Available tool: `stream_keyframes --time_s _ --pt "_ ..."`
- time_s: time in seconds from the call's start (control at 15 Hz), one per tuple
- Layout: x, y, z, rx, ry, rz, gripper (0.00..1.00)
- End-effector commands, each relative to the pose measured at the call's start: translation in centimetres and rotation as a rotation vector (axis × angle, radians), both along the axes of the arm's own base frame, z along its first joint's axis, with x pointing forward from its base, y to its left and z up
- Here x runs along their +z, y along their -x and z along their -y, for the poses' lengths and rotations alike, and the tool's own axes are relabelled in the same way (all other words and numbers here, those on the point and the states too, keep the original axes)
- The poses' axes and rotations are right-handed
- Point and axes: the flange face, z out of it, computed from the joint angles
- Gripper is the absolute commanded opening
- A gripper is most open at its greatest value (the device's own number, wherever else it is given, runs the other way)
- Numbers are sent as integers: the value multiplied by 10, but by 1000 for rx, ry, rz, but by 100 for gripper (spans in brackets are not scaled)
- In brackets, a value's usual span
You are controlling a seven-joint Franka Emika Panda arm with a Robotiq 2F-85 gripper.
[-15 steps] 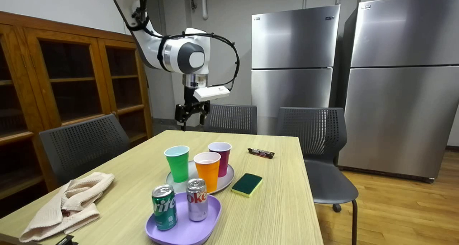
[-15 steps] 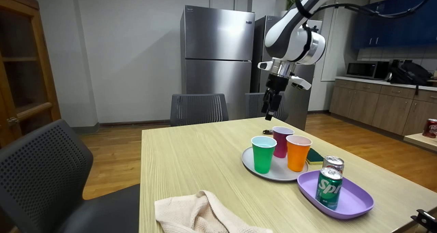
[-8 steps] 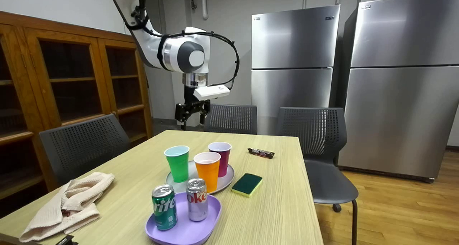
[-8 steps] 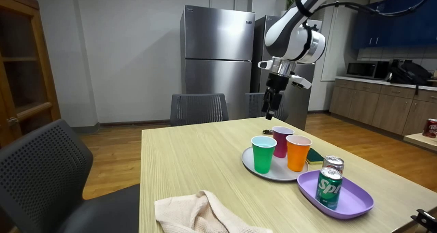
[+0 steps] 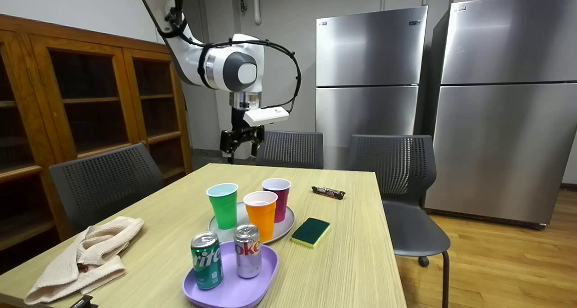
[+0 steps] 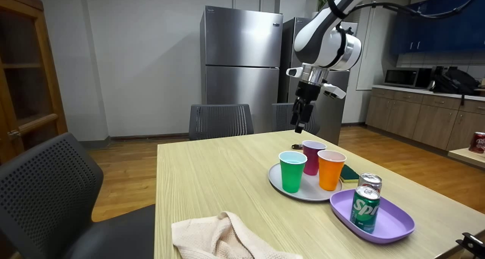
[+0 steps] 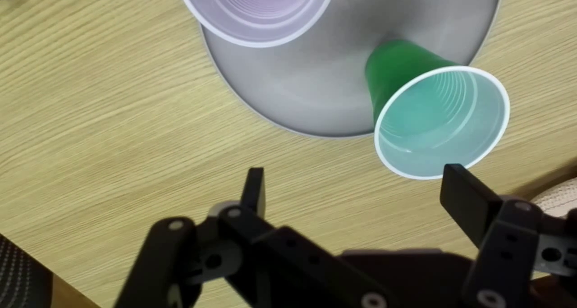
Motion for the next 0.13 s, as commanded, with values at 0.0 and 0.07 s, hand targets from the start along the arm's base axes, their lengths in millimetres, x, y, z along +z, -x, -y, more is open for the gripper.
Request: stream_keyframes --time_s 0.0,0.07 --pt "0 0 0 0 0 -1 100" --pt "0 0 0 0 0 -1 100"
